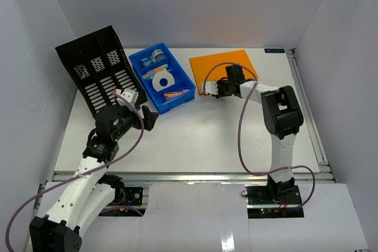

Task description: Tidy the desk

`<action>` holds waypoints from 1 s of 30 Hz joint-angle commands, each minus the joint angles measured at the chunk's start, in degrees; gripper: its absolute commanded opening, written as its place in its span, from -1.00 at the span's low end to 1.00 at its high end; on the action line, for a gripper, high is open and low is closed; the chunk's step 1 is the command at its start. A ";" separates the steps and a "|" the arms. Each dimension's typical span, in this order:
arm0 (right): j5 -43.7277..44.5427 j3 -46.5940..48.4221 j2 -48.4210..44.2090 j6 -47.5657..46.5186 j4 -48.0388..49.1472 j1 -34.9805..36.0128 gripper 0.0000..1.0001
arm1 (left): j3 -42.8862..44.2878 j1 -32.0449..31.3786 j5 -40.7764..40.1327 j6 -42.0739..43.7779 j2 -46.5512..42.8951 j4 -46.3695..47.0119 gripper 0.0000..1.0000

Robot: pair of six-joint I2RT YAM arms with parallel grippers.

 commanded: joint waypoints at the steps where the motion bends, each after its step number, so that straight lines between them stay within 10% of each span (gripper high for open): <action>1: 1.54 -4.92 -0.70 1.28 0.15 -0.20 -0.57 | 0.12 0.11 2.55 -1.08 -0.27 2.21 0.96; 17: -5.31 -17.56 -17.18 8.53 1.61 -4.91 -0.85 | -3.94 -0.89 12.37 -30.92 9.53 22.80 0.96; 30: -12.25 -33.58 -40.76 11.35 -2.29 -7.09 -0.85 | 2.44 -19.95 -2.30 -49.54 28.48 31.51 0.96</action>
